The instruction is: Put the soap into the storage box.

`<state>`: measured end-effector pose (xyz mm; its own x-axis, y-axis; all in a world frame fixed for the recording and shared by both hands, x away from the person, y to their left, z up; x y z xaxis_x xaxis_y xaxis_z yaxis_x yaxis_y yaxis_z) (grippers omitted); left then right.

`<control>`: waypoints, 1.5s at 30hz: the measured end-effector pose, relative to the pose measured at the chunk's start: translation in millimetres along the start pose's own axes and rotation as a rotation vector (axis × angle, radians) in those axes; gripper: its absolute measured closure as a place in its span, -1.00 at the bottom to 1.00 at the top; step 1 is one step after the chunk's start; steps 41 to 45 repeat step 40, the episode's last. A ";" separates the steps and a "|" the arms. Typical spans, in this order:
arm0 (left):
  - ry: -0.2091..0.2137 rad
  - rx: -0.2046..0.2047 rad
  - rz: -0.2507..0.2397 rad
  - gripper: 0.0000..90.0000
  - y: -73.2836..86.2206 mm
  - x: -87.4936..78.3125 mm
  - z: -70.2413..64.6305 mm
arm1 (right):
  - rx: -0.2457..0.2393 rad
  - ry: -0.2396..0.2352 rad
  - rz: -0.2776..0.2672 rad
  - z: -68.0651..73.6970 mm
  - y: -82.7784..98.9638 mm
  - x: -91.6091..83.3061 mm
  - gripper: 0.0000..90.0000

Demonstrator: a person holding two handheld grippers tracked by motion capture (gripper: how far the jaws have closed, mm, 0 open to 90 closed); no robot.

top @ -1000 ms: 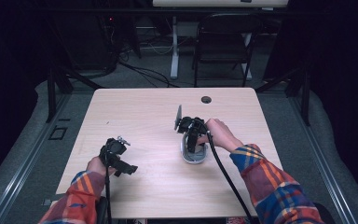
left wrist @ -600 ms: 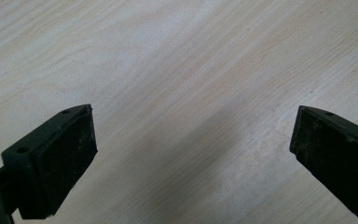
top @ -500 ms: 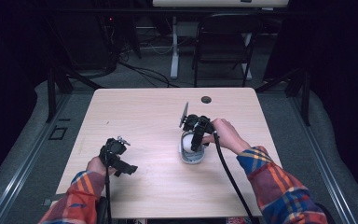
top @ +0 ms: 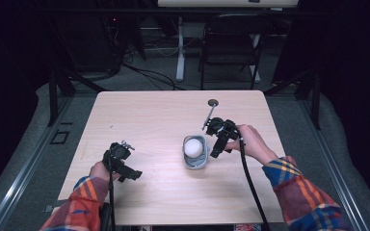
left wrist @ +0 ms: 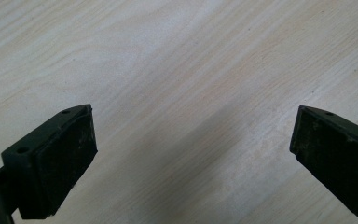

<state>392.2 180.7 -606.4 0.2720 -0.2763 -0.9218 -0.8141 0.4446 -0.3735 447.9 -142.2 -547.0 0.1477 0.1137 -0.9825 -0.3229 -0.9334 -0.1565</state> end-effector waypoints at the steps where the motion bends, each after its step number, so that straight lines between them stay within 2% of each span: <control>1: 0.000 0.000 0.000 -0.99 0.0 0.0 0.0 | 0.009 -0.001 0.003 0.0 4.6 -0.6 -0.94; 7: 0.001 0.001 0.002 -0.99 0.0 0.1 -0.3 | 0.032 0.018 0.030 -1.5 32.6 -4.0 -0.99; 19: -0.002 0.001 0.003 -0.99 0.1 -0.1 -0.3 | 0.103 0.019 0.050 3.4 82.3 -5.7 -1.00; 20: -0.002 0.001 0.003 -0.99 0.0 -0.2 -0.3 | 0.106 0.031 0.061 3.1 86.3 -6.7 -1.00; 21: -0.003 0.001 0.003 -0.99 0.1 -0.3 -0.2 | 0.126 0.017 0.045 5.2 88.9 -6.1 -1.00; 24: -0.003 0.002 0.003 -0.99 0.1 -0.3 -0.2 | 0.127 0.023 0.054 7.1 99.5 -5.6 -1.00; 30: -0.003 0.002 0.004 -0.99 0.1 -0.1 -0.4 | 0.160 0.029 0.042 15.0 118.9 5.1 -1.00; 32: -0.002 0.002 0.004 -0.99 0.1 0.0 -0.5 | 0.162 0.044 0.046 17.0 126.0 10.1 -1.00; 34: -0.002 0.003 0.003 -0.99 0.0 0.2 -0.5 | 0.162 0.037 0.034 22.7 130.3 16.5 -0.96; 37: -0.001 -0.001 -0.001 -0.99 -0.4 0.8 -1.1 | 0.158 0.052 0.061 23.5 138.1 19.3 -0.90; 38: -0.002 0.000 0.000 -0.99 -0.5 0.8 -1.1 | 0.157 0.068 0.073 21.3 140.6 16.7 -0.79; 39: -0.002 0.000 0.000 -0.99 -0.6 0.8 -1.0 | 0.170 0.065 0.048 19.6 141.6 16.9 -0.67; 40: -0.001 -0.001 -0.001 -0.99 -0.5 0.9 -1.0 | 0.190 0.061 0.026 18.8 141.9 17.6 -0.67; 45: -0.001 -0.001 -0.001 -0.99 -0.5 0.9 -1.0 | 0.190 0.061 0.026 18.8 141.9 17.6 -0.67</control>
Point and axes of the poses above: each handheld gripper's, and its own axes: x roughly forward along the jaws, y roughly out of its underside, z roughly to its left, the point moved 8 cm from there along x, roughly forward along the jaws, and after that the axes turned 9 degrees about -x, right-handed, at the moved point
